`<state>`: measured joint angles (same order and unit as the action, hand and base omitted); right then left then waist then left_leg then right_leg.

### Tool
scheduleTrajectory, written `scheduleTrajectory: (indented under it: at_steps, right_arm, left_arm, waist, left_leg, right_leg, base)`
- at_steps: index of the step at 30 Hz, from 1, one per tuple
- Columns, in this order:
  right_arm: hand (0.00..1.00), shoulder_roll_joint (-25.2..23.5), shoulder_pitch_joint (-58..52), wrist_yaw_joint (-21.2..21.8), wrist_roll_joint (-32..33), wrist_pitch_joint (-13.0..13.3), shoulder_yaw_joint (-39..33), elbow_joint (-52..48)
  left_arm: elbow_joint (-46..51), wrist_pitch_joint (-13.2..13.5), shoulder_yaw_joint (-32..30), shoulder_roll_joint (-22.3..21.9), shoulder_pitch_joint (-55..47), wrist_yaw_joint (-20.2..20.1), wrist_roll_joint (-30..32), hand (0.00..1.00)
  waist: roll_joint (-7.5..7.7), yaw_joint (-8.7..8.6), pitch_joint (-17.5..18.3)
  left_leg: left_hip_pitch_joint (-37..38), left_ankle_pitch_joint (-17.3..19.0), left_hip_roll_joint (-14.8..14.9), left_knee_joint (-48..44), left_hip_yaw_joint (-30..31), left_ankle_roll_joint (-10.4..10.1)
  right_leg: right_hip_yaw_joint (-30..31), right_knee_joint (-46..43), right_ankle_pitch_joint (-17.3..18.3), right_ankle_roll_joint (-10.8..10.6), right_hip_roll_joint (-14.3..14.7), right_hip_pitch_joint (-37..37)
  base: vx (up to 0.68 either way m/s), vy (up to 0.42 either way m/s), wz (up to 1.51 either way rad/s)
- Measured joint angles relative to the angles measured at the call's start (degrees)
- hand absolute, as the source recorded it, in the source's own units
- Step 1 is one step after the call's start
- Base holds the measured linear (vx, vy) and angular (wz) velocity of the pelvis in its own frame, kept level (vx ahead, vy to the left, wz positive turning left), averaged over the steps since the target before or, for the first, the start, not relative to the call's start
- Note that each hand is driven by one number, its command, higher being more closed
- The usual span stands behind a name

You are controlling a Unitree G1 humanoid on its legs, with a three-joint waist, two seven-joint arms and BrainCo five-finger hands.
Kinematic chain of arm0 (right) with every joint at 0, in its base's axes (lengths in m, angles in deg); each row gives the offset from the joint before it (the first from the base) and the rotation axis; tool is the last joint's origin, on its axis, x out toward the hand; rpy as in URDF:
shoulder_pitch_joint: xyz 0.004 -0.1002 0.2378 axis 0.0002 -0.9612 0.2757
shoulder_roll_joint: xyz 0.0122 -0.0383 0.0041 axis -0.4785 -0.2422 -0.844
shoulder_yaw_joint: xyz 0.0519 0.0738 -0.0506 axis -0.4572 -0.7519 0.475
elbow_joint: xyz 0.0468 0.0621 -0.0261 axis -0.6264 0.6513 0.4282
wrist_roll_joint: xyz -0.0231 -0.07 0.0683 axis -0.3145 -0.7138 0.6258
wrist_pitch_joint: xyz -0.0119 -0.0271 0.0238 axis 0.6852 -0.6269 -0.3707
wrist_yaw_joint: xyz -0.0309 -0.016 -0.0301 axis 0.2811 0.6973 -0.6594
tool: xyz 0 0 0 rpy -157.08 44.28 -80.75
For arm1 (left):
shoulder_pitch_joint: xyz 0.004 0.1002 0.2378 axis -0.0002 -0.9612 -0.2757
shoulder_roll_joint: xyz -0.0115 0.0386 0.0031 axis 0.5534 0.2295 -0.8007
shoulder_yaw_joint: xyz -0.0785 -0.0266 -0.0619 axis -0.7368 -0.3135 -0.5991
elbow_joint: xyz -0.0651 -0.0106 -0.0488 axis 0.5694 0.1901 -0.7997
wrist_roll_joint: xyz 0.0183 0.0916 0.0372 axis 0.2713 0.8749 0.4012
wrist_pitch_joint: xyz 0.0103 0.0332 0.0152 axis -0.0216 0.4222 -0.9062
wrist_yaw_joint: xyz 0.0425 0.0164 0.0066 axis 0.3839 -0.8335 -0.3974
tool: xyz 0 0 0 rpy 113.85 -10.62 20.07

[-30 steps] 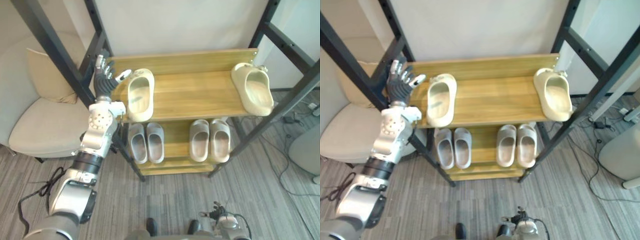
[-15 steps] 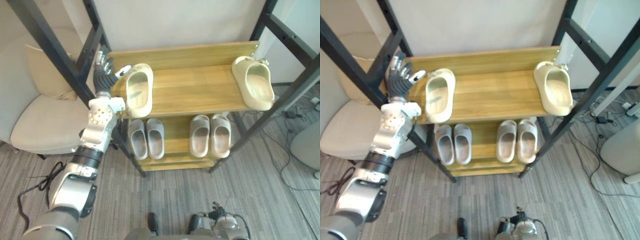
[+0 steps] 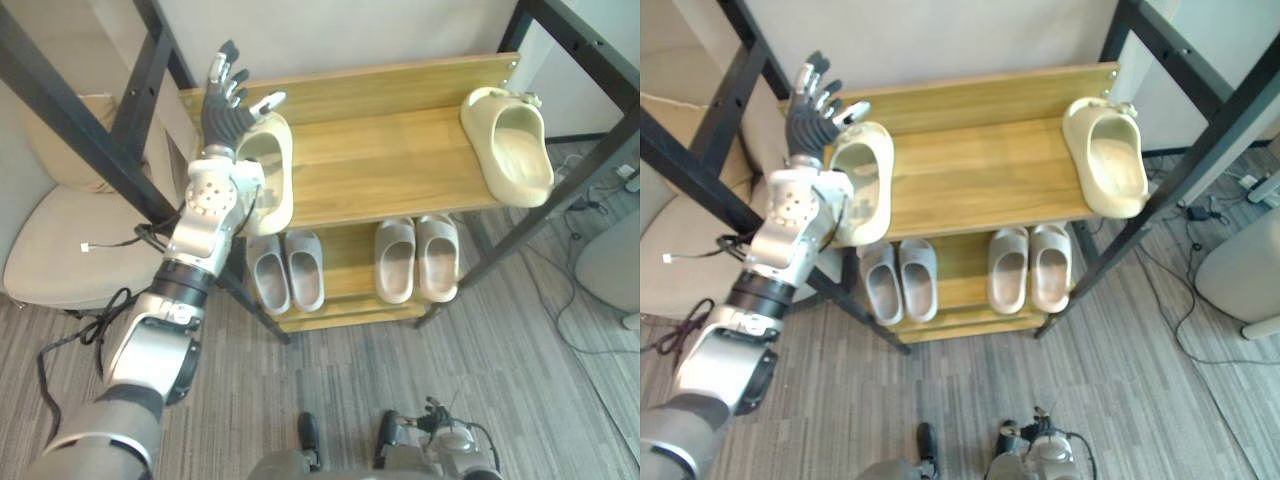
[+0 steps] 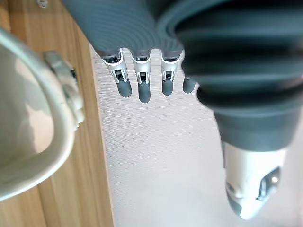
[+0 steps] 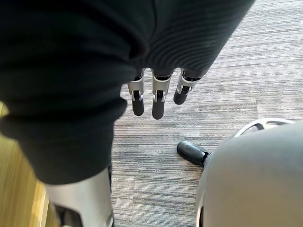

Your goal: Organize the slippers on the shoe rack

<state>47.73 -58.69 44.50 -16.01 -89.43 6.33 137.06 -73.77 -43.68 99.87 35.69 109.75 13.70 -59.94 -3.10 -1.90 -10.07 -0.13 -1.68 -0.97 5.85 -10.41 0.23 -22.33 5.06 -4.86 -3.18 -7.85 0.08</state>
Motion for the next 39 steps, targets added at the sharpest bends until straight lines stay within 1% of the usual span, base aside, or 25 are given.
scheduleTrajectory:
  at_steps: [1,3,5,6,7,9,13,16,22,28,31,33,36,39]
  right_arm:
    - [0.0,0.0,0.0,0.0,0.0,0.0,0.0,0.0]
    - [0.0,0.13,-0.08,0.0,0.08,0.05,-0.01,-0.98]
    - [0.0,0.19,-0.19,0.0,0.08,0.06,0.0,-2.02]
    - [0.0,0.31,-0.25,0.01,0.1,0.11,0.01,-2.1]
    - [0.0,0.4,-0.26,0.02,0.35,0.12,0.01,-2.1]
    - [0.0,0.57,-0.26,0.04,0.51,0.11,0.03,-2.1]
    - [0.0,1.26,0.01,0.04,0.54,0.15,0.06,-2.1]
    - [0.0,1.88,0.12,0.04,0.54,0.2,0.07,-2.1]
    - [0.0,1.99,0.17,0.19,0.56,0.24,0.4,-2.05]
    - [0.0,2.08,0.29,0.84,0.65,0.26,0.4,-2.04]
    - [0.0,2.09,0.34,1.2,1.01,0.28,0.4,-2.04]
    - [0.0,2.09,0.46,1.21,1.01,0.5,0.47,-2.04]
    - [0.0,2.09,0.46,1.25,1.01,0.75,0.58,-2.04]
    - [0.0,2.08,0.45,1.27,1.03,0.76,0.59,-2.04]
  left_arm:
    - [-0.22,0.0,-0.02,0.04,0.12,0.0,0.02,0.0]
    - [-2.72,-0.09,-0.29,0.52,0.54,-0.16,2.08,0.0]
    - [-4.0,-0.32,-0.29,0.97,0.54,-0.24,2.14,0.0]
    - [-5.14,-1.26,-0.3,1.92,0.53,-0.27,2.77,0.0]
    - [-5.35,-1.42,-0.3,2.32,0.53,-0.27,3.25,0.0]
    - [-5.59,-1.57,-0.65,2.66,0.53,-0.26,4.17,0.0]
    - [-6.34,-2.27,-1.86,4.74,0.08,-0.36,6.66,0.0]
    - [-6.36,-2.37,-2.4,4.82,-0.25,-0.44,7.8,0.0]
    - [-6.37,-3.51,-2.41,4.87,-1.26,-0.72,11.22,0.0]
    - [-6.37,-3.75,-3.51,5.0,-1.33,-0.7,13.91,0.0]
    - [-6.37,-3.96,-3.51,5.02,-1.87,-0.67,16.09,0.0]
    - [-6.55,-4.69,-3.52,5.05,-2.38,-0.68,17.94,0.0]
    - [-7.31,-5.07,-3.54,5.06,-2.38,-0.68,19.86,0.0]
    - [-7.31,-5.11,-3.68,5.28,-2.38,-0.68,20.31,0.0]
  waist:
    - [-0.01,0.0,0.0]
    - [-0.63,0.01,-0.38]
    - [-1.0,0.0,-0.62]
    - [-1.39,0.02,-0.88]
    - [-1.49,0.02,-0.97]
    - [-1.51,0.07,-1.0]
    - [-1.48,0.34,-1.03]
    - [-1.46,0.68,-1.05]
    - [-1.36,0.69,-1.23]
    - [-1.3,0.7,-1.85]
    - [-1.27,0.69,-1.95]
    - [-1.27,0.69,-2.14]
    - [-1.21,0.68,-2.2]
    - [-1.16,0.72,-2.24]
  left_leg:
    - [0.0,0.01,-0.02,0.0,0.0,0.02]
    - [0.0,0.04,-0.2,0.01,-0.36,0.11]
    - [0.0,0.03,-0.21,0.01,-0.75,0.11]
    - [0.0,0.03,-0.17,0.02,-0.94,0.11]
    - [0.0,0.03,-0.1,0.02,-0.95,0.1]
    - [0.0,0.03,0.03,0.02,-0.89,0.08]
    - [0.07,0.08,0.25,0.02,-0.85,-0.04]
    - [0.13,0.07,0.36,0.01,-0.64,-0.06]
    - [0.28,0.02,0.33,0.03,-0.38,-0.1]
    - [0.31,-0.01,0.49,0.03,-0.39,-0.15]
    - [0.38,0.03,0.55,0.03,-0.53,-0.21]
    - [0.51,0.1,0.58,0.03,-0.81,-0.31]
    - [0.52,0.15,0.72,0.04,-0.88,-0.39]
    - [0.52,0.25,0.93,0.04,-0.91,-0.53]
  right_leg:
    - [0.08,0.0,0.0,0.0,-0.01,0.03]
    - [0.71,0.0,-0.09,0.04,-0.07,0.3]
    - [1.06,0.0,-0.15,0.11,-0.07,0.49]
    - [1.13,0.0,-0.15,0.12,-0.01,0.62]
    - [1.1,0.0,-0.15,0.12,0.06,0.64]
    - [1.04,0.0,-0.14,0.12,0.21,0.59]
    - [0.88,0.0,-0.11,0.16,0.7,0.47]
    - [0.69,0.0,-0.06,0.23,0.83,0.3]
    - [0.56,0.0,-0.04,0.27,0.81,0.04]
    - [0.66,0.0,0.08,0.39,0.98,0.04]
    - [0.82,0.0,0.08,0.4,1.04,0.04]
    - [1.07,0.0,0.08,0.4,1.07,0.04]
    - [1.16,0.0,0.18,0.52,1.19,0.06]
    - [1.23,0.0,0.34,0.73,1.42,0.07]
  base:
    - [-0.04,0.02,-0.08]
    - [-0.04,0.022,-0.11]
    - [-0.03,0.014,-0.11]
    - [-0.01,0.003,-0.08]
    - [0.01,-0.006,-0.05]
    - [0.0,0.0,0.0]
    - [0.03,-0.009,0.0]
    - [0.0,-0.001,0.01]
    - [0.0,0.002,0.01]
    - [0.0,0.0,0.0]
    - [0.0,0.0,-0.01]
    - [0.0,0.0,-0.06]
    - [0.0,0.0,-0.01]
    - [0.0,0.0,0.0]
